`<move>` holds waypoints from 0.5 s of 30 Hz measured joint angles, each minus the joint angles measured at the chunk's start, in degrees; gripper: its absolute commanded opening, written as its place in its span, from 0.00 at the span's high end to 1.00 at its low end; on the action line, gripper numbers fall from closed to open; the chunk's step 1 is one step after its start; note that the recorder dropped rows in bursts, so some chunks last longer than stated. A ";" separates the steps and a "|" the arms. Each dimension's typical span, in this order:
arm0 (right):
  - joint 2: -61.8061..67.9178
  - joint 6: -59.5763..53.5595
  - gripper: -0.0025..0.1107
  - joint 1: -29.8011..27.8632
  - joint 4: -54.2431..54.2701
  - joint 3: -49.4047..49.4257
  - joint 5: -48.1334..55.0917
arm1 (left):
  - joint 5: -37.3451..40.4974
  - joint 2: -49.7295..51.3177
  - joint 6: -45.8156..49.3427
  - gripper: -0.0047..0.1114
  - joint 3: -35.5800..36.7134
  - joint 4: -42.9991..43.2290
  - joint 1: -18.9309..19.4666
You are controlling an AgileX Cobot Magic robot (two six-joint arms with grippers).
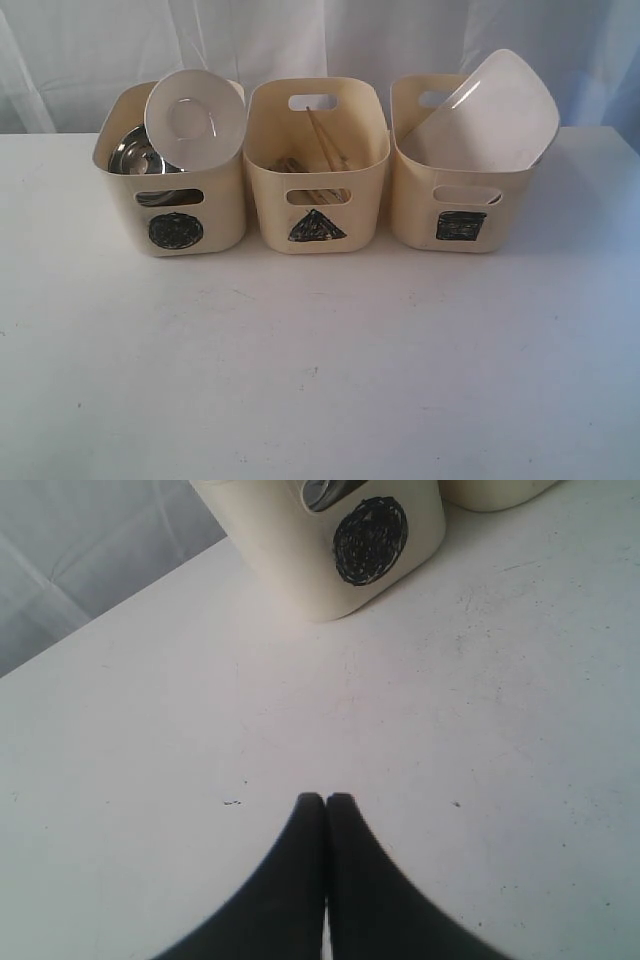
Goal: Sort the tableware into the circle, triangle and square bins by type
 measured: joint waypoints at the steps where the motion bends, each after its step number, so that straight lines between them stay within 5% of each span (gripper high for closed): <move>1: 0.00 0.00 0.98 0.77 0.14 0.00 0.00 | 0.00 0.00 0.00 0.96 0.00 0.00 0.00; 15: 0.00 -0.09 0.98 5.80 0.50 0.00 0.41 | 0.00 0.00 0.00 0.96 0.00 0.00 0.00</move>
